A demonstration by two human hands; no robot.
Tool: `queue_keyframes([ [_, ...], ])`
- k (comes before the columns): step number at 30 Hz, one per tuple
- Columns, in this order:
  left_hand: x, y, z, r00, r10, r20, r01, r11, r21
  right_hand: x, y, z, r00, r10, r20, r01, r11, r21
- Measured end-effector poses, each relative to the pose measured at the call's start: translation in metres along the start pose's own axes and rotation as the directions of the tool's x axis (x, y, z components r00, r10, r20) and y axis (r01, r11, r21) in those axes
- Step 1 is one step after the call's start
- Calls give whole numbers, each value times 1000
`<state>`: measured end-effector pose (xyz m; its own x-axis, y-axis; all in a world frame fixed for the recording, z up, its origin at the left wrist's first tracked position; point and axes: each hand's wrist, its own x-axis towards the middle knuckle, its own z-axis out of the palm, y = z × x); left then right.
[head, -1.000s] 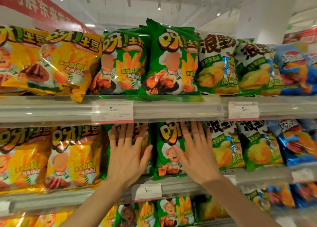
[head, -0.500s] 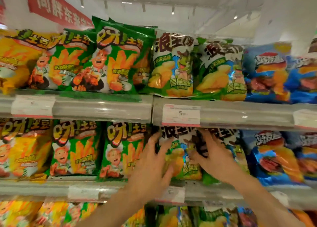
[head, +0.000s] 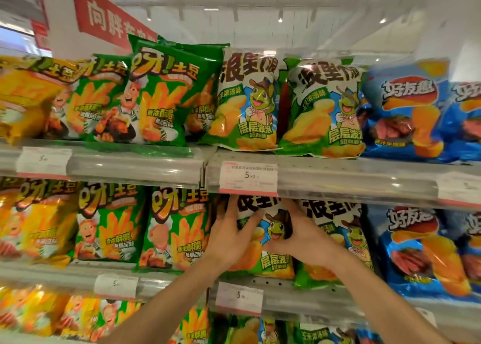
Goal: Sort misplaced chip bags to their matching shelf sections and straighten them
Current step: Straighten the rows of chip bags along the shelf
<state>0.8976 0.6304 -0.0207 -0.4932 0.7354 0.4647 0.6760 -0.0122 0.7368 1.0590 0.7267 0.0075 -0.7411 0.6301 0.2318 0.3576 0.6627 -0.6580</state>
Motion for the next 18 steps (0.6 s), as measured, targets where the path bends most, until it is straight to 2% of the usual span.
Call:
queue_keyframes([
  [5, 4, -6, 8, 997, 51, -52, -53, 998, -40, -3, -3, -4, 999, 29, 17, -29, 1000, 1],
  [8, 8, -6, 11, 998, -14, -66, 8, 996, -84, -3, -6, -5, 997, 67, 47, -66, 998, -22],
  [10, 8, -5, 12, 995, -73, -68, 59, 979, -196, -3, -7, -5, 995, 74, 61, -74, 997, 1],
  [13, 7, 1, 15, 983, -173, -66, 143, 934, -327, 0, -13, 6, 990, 117, -77, -103, 982, 161],
  [15, 7, 6, 15, 969, -236, -80, 202, 932, -302, 7, -16, 19, 963, 136, -231, -71, 961, 268],
  [16, 9, 7, 16, 961, -266, -79, 236, 934, -269, 10, -19, 25, 949, 149, -278, -59, 950, 307],
  [18, 13, 6, 19, 934, -342, -107, 294, 901, -319, 19, -22, 37, 922, 187, -338, -46, 922, 384],
])
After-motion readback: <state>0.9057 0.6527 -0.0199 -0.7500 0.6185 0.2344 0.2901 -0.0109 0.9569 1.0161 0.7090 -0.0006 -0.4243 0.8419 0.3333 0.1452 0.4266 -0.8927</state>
